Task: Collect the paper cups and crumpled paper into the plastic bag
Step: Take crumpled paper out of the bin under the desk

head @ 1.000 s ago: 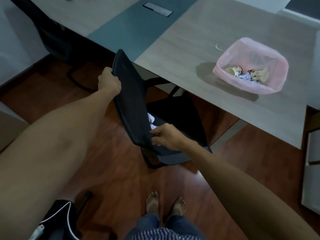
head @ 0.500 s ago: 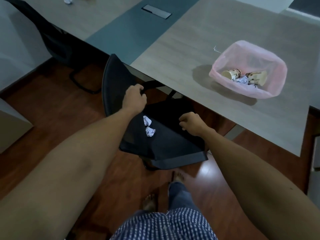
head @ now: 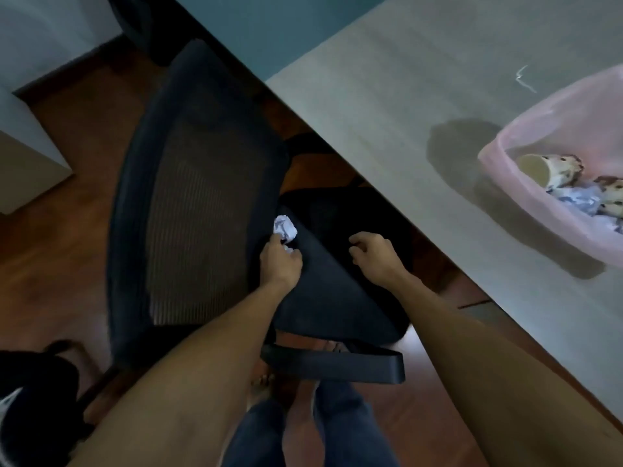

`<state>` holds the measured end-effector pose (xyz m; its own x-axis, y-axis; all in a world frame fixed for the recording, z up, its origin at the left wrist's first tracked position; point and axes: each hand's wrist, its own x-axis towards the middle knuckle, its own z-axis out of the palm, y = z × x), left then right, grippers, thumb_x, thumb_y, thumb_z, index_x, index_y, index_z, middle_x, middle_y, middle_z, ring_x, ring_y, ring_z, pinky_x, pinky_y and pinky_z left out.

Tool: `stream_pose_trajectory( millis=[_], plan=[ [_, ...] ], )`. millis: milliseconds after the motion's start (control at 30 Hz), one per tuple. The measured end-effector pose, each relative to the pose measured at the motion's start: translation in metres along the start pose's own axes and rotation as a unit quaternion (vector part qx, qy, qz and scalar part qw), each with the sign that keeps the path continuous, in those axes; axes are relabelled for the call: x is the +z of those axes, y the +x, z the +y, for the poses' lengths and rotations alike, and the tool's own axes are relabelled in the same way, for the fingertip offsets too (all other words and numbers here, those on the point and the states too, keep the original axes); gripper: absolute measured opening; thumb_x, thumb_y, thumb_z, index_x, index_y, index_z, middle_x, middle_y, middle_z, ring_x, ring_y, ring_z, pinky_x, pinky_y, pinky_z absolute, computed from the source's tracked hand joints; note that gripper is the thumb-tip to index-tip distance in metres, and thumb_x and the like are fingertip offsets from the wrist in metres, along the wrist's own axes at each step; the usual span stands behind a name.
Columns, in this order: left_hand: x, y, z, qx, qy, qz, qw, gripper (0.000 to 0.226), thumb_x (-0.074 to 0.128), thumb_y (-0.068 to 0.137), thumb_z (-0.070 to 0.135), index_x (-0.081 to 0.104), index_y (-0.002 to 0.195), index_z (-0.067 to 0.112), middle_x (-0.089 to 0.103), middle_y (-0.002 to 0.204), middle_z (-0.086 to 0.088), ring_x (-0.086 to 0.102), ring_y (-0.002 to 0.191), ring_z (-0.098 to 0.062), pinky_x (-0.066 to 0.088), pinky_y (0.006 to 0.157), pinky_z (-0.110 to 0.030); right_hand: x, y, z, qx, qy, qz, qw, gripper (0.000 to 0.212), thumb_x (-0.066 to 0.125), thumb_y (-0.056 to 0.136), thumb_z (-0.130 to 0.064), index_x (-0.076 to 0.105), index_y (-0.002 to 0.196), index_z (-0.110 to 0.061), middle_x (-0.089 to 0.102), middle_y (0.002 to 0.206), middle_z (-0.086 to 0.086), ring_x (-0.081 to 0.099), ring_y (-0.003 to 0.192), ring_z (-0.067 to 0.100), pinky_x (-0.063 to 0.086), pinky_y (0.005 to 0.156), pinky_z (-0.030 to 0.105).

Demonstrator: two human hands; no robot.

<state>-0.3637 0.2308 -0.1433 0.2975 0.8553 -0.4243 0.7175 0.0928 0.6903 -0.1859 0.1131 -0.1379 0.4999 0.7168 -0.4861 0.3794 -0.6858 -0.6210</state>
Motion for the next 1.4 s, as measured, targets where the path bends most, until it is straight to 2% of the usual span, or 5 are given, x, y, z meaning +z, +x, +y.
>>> stream_pose_trajectory(
  millis=[433, 700, 967, 1133, 1400],
  plan=[
    [0.139, 0.079, -0.115, -0.145, -0.032, 0.121, 0.982, 0.102, 0.078, 0.084, 0.013, 0.012, 0.161, 0.028, 0.024, 0.159, -0.018, 0.033, 0.144, -0.03, 0.029, 0.116, -0.034, 0.135, 0.183, 0.015, -0.102, 0.023, -0.105, 0.989, 0.07, 0.067, 0.095, -0.017, 0.035, 0.157, -0.017, 0.056, 0.142, 0.01, 0.054, 0.129, 0.021, 0.043, 0.104, 0.027],
    [0.154, 0.111, -0.13, -0.13, -0.047, 0.193, 0.971, 0.061, 0.066, 0.083, 0.003, 0.053, 0.139, 0.022, 0.05, 0.132, -0.015, 0.058, 0.116, -0.031, 0.043, 0.1, -0.033, 0.18, 0.234, 0.006, -0.127, 0.039, -0.137, 0.982, 0.066, 0.072, 0.089, -0.013, 0.048, 0.15, -0.015, 0.061, 0.139, 0.005, 0.057, 0.126, 0.016, 0.037, 0.097, 0.013],
    [0.108, 0.062, -0.092, -0.099, -0.043, 0.095, 0.99, 0.052, 0.069, 0.084, 0.01, 0.051, 0.131, 0.025, 0.06, 0.113, -0.005, 0.061, 0.093, -0.022, 0.044, 0.076, -0.028, 0.103, 0.159, 0.017, -0.095, 0.074, -0.006, 0.993, 0.054, 0.066, 0.09, -0.011, 0.05, 0.142, -0.017, 0.062, 0.118, -0.004, 0.058, 0.104, 0.009, 0.037, 0.076, -0.002],
    [0.054, 0.025, -0.03, -0.023, -0.037, 0.052, 0.998, 0.057, 0.075, 0.082, 0.008, 0.052, 0.131, 0.026, 0.05, 0.125, -0.006, 0.06, 0.093, -0.019, 0.049, 0.084, -0.027, 0.033, 0.068, 0.002, -0.073, 0.082, 0.074, 0.991, 0.052, 0.058, 0.095, -0.018, 0.046, 0.145, -0.025, 0.063, 0.129, 0.003, 0.061, 0.111, 0.018, 0.048, 0.094, 0.031],
    [-0.036, -0.051, 0.075, 0.193, 0.033, -0.082, 0.977, 0.051, 0.077, 0.079, 0.028, 0.052, 0.122, 0.035, 0.058, 0.114, -0.002, 0.064, 0.089, -0.021, 0.056, 0.078, -0.039, -0.059, -0.096, -0.03, 0.013, 0.099, 0.225, 0.969, 0.058, 0.054, 0.098, -0.02, 0.035, 0.154, -0.023, 0.053, 0.141, 0.007, 0.052, 0.126, 0.024, 0.036, 0.094, 0.027]
  ],
)
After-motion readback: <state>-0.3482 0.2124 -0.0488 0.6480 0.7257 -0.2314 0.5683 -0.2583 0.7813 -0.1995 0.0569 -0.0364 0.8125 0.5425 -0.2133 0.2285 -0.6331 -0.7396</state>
